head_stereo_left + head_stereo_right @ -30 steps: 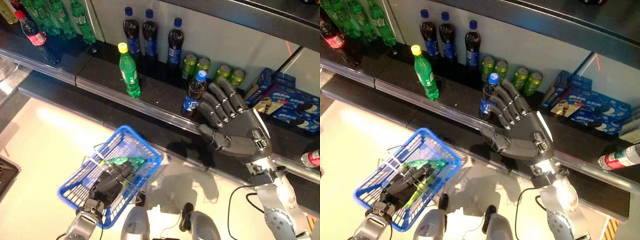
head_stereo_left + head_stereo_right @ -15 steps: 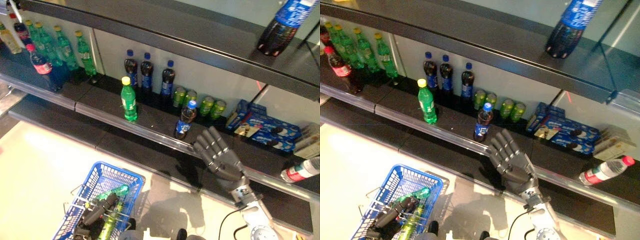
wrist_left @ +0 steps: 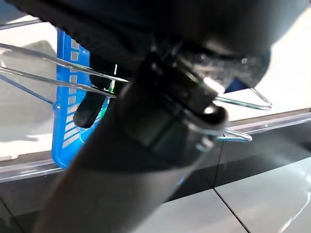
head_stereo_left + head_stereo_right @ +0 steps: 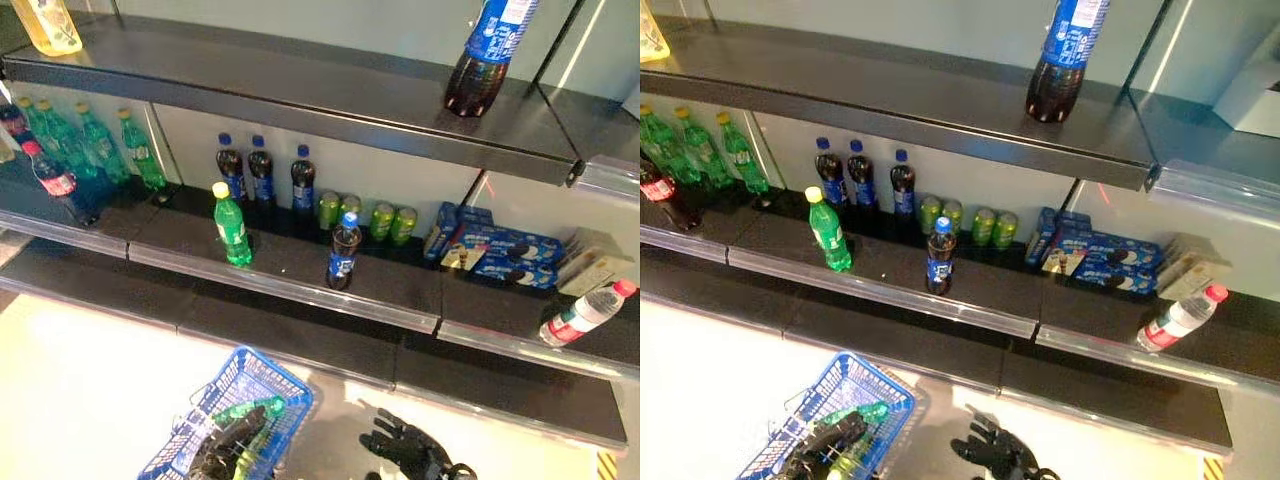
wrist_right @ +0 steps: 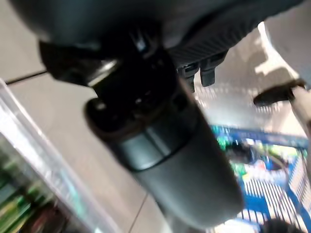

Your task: Pick up the drink and place into the basket.

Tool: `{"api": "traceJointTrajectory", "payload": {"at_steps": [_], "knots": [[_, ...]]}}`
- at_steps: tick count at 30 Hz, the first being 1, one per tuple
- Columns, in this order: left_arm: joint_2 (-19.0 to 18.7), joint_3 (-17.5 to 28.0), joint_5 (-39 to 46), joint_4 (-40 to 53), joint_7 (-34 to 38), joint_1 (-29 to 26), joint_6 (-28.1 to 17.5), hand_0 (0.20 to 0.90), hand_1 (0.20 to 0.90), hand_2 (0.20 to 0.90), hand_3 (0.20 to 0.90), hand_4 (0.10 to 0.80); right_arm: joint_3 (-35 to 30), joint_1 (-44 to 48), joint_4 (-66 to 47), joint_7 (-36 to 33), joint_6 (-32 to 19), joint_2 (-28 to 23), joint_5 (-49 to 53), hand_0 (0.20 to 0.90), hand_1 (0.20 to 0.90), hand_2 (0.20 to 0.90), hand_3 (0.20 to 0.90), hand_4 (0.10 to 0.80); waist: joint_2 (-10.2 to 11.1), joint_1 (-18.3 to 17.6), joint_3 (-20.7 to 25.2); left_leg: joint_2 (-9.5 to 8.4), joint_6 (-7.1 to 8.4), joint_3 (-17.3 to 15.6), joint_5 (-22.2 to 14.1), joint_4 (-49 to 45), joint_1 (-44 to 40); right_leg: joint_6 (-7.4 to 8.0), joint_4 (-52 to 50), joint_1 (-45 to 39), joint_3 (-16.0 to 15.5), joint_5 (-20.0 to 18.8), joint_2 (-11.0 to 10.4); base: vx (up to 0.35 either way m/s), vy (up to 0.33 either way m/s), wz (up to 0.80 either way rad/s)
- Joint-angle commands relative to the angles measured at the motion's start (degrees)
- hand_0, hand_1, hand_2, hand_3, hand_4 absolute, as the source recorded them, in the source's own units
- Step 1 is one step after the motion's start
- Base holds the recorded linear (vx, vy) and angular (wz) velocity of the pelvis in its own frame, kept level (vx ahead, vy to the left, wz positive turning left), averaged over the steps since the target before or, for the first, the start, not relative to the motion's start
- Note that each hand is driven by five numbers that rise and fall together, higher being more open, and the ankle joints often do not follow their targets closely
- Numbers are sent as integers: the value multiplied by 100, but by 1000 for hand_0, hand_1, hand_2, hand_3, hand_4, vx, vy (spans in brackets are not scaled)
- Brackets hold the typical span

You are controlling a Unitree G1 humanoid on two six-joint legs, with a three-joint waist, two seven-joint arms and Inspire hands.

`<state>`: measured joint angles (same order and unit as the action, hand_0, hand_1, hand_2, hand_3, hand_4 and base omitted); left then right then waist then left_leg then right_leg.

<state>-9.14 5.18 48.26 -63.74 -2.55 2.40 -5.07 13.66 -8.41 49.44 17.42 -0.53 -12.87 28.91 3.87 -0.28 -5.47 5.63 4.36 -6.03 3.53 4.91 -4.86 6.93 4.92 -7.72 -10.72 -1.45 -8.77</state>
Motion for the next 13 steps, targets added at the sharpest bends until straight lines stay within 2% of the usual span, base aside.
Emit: {"api": "traceJointTrajectory", "payload": {"at_steps": [1,3,5,6,13], "knots": [[-186,41,-510,-45,-64,-47,-501,300,300,300,200,100,-96,213,238,-214,-369,25,-252,900,900,900,900,800,-128,168,174,450,206,-292,-64,9,-56,129,-100,154,-14,-269,-422,0,0,0],[-164,37,-497,-369,2,-119,-414,300,300,300,200,100,-100,321,830,-518,-321,62,-818,900,900,900,900,800,-141,181,201,460,204,-319,-84,9,-76,137,-98,137,-23,-260,-427,0,0,0],[-164,37,-497,-370,2,-120,-414,300,300,300,200,100,-100,323,831,-518,-321,63,-819,900,900,900,900,800,-141,182,200,461,204,-319,-84,9,-77,137,-98,137,-22,-260,-427,3,7,-2],[-150,6,-501,-498,16,-190,-387,300,300,300,200,100,-106,391,1472,-759,-282,84,-1353,900,900,900,900,800,-161,221,191,461,193,-314,-108,9,-102,142,-86,101,-39,-251,-423,0,0,0],[-124,-17,-330,-659,-9,-329,-361,300,300,300,200,100,-365,473,2104,-820,-226,164,-1261,900,900,900,900,800,-226,240,200,449,180,-270,-132,9,-112,144,-93,91,-38,-243,-415,4,10,-9]]}}
